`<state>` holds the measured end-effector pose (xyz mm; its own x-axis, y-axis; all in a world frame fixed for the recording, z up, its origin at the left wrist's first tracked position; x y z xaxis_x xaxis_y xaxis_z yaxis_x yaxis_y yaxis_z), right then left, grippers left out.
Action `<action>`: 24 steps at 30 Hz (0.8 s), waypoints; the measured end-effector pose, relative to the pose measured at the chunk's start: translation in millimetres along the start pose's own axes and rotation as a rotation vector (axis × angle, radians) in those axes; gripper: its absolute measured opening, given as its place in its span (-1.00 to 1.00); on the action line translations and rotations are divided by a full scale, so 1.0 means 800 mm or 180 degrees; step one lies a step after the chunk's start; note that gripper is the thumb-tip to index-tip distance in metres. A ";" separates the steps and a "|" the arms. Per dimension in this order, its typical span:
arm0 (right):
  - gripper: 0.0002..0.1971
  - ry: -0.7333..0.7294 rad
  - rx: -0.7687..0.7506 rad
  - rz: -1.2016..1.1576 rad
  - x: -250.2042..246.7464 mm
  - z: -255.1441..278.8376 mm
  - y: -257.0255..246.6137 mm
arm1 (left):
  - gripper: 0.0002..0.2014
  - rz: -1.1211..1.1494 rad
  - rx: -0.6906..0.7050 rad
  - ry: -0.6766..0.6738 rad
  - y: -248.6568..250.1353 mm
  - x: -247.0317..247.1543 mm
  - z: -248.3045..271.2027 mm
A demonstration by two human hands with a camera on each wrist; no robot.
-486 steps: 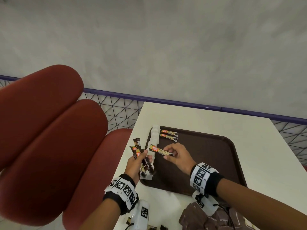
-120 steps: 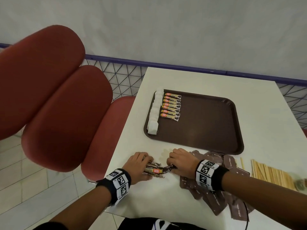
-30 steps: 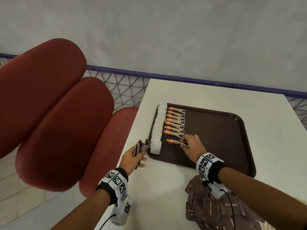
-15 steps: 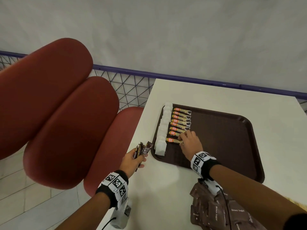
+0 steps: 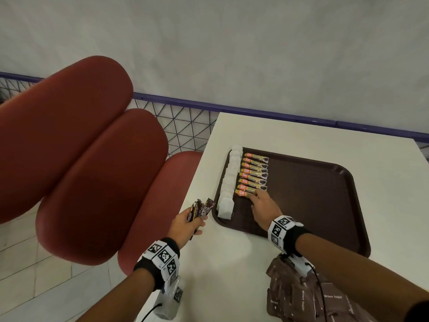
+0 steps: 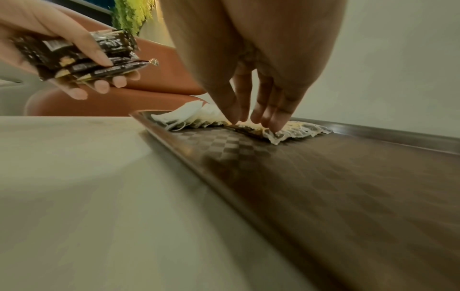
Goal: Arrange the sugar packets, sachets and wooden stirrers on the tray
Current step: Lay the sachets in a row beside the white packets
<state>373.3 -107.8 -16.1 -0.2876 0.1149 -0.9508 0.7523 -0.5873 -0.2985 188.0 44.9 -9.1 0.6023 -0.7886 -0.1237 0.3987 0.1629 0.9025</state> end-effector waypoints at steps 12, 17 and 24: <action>-0.64 0.0073 -0.0139 -0.0313 -0.024 0.012 -0.013 | -0.83 -0.0094 0.0075 -0.0166 0.008 0.011 0.006; -0.62 0.0144 -0.0531 -0.1332 -0.043 0.030 -0.045 | -0.90 -0.0257 0.0087 -0.0262 0.013 0.027 0.009; -0.67 -0.0382 -0.0135 -0.1512 -0.043 0.032 -0.060 | -0.78 -0.0566 0.0301 -0.0476 0.025 0.049 0.021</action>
<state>331.5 -104.1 33.0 -0.6692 0.2675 -0.6932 0.5441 -0.4589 -0.7024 208.4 7.2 11.2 0.4165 -0.8800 -0.2281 0.4186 -0.0371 0.9074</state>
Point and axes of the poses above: each hand's wrist, its own z-axis away from the middle knuckle, its own x-axis out of the palm, y = z × x, the point moved 3 cm from there along -z, towards the middle knuckle, and after that the axes turned 3 degrees about -x, right-handed, at the moved point
